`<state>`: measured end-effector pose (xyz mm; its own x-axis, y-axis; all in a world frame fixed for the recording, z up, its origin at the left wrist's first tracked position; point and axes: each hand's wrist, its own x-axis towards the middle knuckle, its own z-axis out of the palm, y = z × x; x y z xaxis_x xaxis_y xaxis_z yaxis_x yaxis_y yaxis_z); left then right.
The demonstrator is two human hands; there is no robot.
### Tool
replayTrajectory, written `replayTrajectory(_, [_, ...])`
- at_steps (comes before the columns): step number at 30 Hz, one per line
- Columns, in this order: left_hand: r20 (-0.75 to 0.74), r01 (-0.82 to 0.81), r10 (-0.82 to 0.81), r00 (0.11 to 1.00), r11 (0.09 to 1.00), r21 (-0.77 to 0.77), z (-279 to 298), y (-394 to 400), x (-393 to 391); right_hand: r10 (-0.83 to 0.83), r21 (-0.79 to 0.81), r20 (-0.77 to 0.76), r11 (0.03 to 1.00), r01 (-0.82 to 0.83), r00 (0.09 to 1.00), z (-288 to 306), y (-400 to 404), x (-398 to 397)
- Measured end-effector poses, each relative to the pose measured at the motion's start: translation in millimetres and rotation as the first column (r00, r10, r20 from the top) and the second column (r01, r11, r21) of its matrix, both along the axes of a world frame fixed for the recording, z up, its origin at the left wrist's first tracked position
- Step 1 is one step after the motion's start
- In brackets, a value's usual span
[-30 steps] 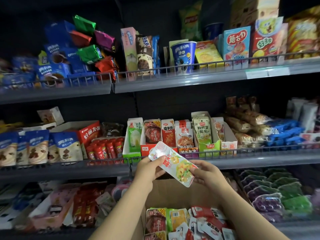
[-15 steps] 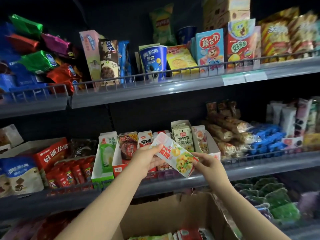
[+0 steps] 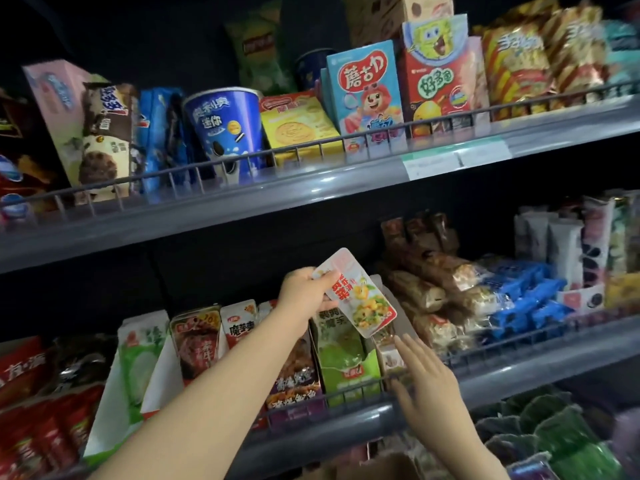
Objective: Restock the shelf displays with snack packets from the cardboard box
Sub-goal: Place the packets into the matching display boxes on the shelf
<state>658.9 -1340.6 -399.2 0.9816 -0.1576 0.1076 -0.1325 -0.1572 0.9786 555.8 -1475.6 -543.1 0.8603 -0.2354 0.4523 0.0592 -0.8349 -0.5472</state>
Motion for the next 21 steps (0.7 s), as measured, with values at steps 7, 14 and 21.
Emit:
replayTrajectory(7, [0.118,-0.102,0.067,0.991,0.941,0.324,5,-54,44,0.031,-0.149,0.058,0.989,-0.022,0.998,-17,-13,31])
replayTrajectory(14, [0.249,-0.151,0.001,0.968,0.798,0.584,-6,-80,67,0.090,-0.105,0.095,0.991,-0.080,0.991,-30,-23,46])
replayTrajectory(21, [0.325,-0.145,-0.119,0.938,0.718,0.681,-42,-86,82,0.043,-0.080,0.220,0.996,-0.026,0.975,-33,-31,54])
